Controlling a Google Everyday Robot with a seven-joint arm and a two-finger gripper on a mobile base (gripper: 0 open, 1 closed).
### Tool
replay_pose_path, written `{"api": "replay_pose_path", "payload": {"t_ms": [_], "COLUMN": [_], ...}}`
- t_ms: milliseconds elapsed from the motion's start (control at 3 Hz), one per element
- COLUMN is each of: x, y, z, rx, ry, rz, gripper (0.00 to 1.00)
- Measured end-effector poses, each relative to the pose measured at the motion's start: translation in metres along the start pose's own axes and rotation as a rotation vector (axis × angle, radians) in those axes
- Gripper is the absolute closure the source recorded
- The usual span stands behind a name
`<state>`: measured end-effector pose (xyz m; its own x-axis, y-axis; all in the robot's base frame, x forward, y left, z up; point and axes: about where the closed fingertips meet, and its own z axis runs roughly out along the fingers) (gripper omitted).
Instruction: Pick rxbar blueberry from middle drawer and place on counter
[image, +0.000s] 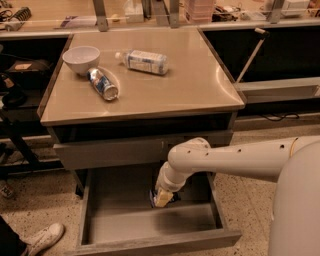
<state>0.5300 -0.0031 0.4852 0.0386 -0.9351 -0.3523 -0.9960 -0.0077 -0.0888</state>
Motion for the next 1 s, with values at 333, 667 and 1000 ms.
{"api": "replay_pose_path", "payload": {"t_ms": [333,667,1000], "x": [0.004,0.004,0.007], "y": [-0.018,-0.017,-0.019], "z": [-0.048,-0.048,-0.065], "rx": [0.01,0.01,0.021], "ry": [0.053,0.054,0.083], "rz": [0.013,0.012,0.025], "gripper": [1.0,1.0,1.0]}}
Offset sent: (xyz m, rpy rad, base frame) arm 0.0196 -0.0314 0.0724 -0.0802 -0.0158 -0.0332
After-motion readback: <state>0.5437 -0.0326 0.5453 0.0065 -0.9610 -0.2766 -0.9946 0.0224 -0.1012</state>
